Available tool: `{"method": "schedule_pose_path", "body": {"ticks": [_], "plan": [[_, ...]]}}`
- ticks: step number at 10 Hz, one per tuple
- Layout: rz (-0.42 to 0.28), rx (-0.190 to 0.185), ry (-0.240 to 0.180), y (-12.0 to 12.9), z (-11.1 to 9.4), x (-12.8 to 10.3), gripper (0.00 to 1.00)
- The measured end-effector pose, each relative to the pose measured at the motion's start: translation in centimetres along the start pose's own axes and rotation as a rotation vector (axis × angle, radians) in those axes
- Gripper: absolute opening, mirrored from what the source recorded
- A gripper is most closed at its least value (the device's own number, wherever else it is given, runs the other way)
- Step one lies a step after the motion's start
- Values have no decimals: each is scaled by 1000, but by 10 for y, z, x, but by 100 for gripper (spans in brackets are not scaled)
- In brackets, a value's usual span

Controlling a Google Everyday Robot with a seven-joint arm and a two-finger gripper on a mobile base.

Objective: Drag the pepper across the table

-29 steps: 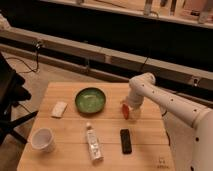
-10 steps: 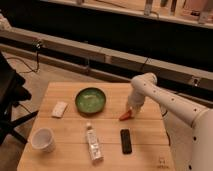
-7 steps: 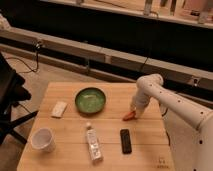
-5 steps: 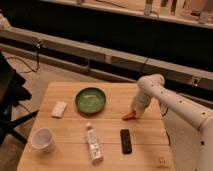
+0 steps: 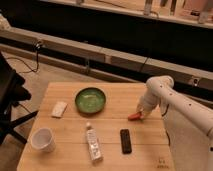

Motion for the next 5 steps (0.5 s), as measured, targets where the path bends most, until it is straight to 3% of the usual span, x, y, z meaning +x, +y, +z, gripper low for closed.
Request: {"method": "schedule_pose_path", "body": {"ticks": [5], "plan": [[18, 2, -12, 15, -5, 14, 1]]}}
